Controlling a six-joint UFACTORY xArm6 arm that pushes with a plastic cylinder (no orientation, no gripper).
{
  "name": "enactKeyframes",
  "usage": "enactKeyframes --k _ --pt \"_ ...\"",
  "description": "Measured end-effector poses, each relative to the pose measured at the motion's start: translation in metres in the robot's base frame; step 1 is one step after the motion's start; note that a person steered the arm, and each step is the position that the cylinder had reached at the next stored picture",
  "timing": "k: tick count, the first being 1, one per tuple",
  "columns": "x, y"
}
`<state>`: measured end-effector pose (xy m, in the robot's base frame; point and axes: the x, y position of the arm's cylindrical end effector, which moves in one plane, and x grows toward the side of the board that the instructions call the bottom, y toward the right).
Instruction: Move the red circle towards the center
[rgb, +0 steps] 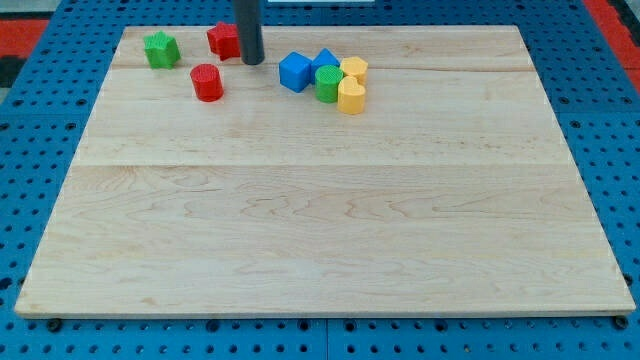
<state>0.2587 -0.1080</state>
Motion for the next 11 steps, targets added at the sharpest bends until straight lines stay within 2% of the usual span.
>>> enactKeyframes --k 1,3,7,8,10,11 --pt "0.002 -0.028" --pt "0.049 -0.034" --pt "0.087 -0.086" --pt "0.108 -0.093" --pt "0.152 -0.059" --pt "0.174 -0.068"
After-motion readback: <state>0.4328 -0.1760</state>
